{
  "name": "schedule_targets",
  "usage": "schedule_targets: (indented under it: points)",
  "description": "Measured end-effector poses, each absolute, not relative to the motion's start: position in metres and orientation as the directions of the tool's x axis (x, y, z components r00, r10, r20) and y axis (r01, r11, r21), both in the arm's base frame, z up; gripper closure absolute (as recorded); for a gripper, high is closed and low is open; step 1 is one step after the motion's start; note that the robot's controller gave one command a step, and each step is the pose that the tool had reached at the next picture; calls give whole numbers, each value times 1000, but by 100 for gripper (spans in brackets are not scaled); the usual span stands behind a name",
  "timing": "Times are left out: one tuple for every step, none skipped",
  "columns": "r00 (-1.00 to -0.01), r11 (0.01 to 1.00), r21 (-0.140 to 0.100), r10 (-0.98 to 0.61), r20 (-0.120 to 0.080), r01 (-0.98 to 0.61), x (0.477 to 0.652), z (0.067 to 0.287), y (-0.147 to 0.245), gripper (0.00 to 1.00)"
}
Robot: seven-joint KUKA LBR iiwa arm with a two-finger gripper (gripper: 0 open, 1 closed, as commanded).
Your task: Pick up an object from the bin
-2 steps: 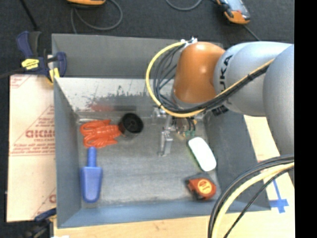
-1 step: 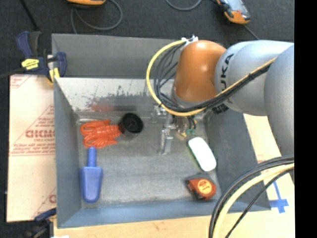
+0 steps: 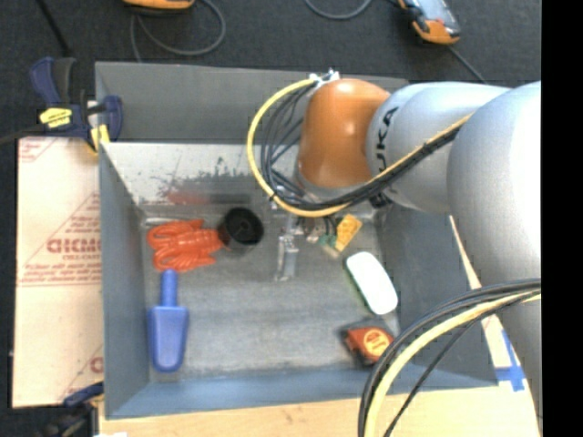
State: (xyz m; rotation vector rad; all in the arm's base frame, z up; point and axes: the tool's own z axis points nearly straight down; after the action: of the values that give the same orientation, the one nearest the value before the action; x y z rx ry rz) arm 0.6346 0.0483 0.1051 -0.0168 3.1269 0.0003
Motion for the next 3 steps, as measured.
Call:
schedule_targets:
  points:
    - [-999,999,1,36,-5,36,648,80,79,0]
    - [-995,995,-1,101,-5,101,631,89,110,100]
    - [-995,995,-1,101,-5,101,631,89,110,100]
